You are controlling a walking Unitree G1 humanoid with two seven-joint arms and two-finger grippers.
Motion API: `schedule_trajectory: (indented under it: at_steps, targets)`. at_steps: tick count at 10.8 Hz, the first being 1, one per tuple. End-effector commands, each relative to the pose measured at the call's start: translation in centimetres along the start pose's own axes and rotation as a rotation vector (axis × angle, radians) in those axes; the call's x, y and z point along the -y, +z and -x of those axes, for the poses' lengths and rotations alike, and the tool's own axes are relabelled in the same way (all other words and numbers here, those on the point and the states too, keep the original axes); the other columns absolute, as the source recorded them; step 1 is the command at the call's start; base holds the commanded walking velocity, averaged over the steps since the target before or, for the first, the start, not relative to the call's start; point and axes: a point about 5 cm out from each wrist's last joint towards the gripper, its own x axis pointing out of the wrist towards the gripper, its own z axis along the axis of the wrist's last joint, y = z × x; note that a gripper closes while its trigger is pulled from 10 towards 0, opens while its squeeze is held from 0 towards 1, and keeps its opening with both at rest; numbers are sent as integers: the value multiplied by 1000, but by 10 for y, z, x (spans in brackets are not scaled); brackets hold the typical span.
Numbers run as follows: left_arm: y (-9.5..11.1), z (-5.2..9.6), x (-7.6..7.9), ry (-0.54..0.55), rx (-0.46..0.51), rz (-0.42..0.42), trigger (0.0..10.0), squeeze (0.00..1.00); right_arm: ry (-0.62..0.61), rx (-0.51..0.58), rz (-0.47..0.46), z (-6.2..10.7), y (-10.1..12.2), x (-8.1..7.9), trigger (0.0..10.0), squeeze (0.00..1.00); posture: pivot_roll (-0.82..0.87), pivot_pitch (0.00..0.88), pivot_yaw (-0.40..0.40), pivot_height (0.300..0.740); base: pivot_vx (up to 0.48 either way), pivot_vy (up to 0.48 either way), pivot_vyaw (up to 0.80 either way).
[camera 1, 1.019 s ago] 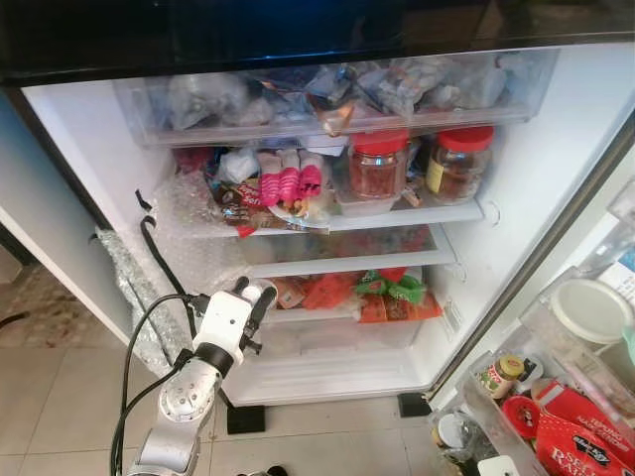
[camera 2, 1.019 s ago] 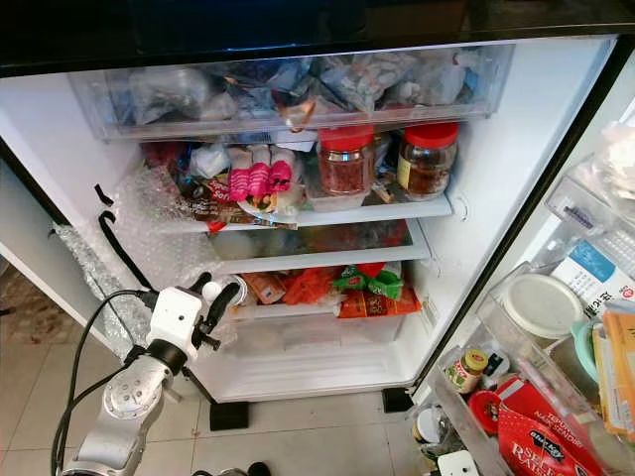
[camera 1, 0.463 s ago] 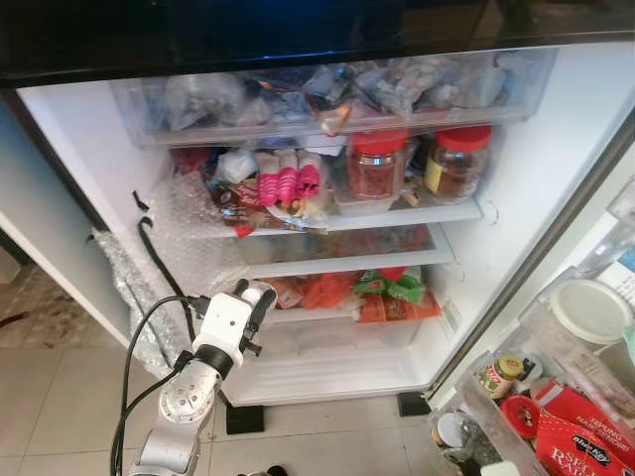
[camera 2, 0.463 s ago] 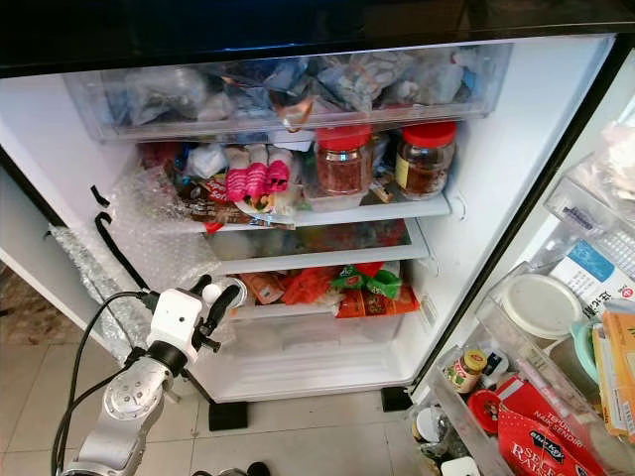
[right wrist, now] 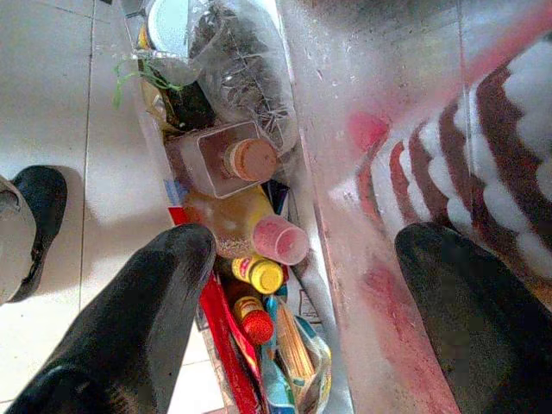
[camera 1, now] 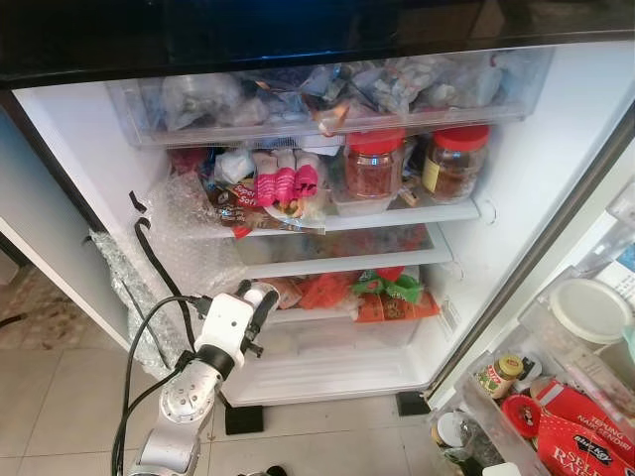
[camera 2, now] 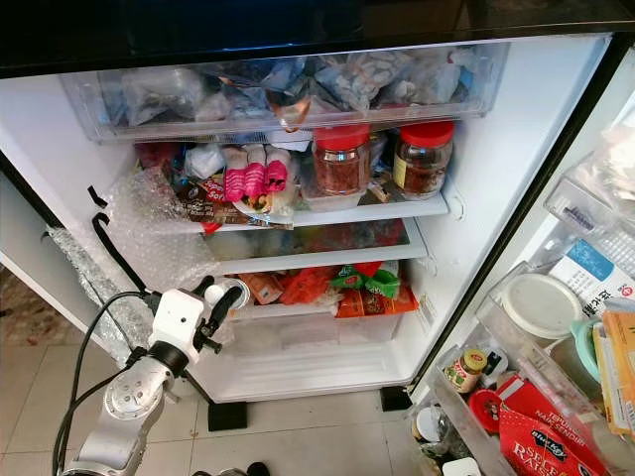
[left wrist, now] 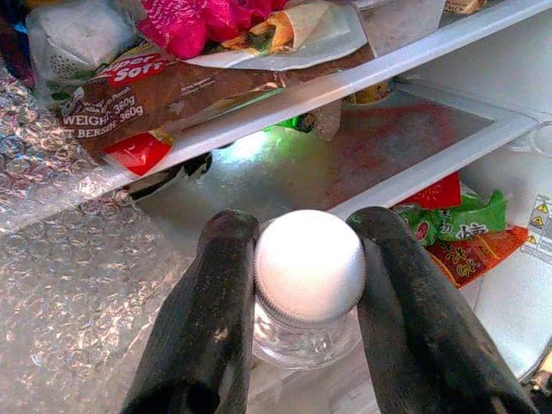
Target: Restocking fridge
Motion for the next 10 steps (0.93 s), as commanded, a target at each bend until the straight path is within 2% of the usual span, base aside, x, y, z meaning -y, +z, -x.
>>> schedule_trajectory:
  at_steps: [1,6,10]
  targets:
    - [2,-3,2,-16,8,-3,10000,0,8,-24,-5,0,-5,0,10000,0,-124,86,38,740,0,0,0]
    - [6,-4,2,-25,27,-16,10000,0,84,9,-63,2,3,-11,10000,0,-123,87,39,740,0,0,0]
    - [6,-4,2,-23,26,-16,10000,0,82,14,-64,2,5,-11,10000,0,-123,87,38,740,0,0,0]
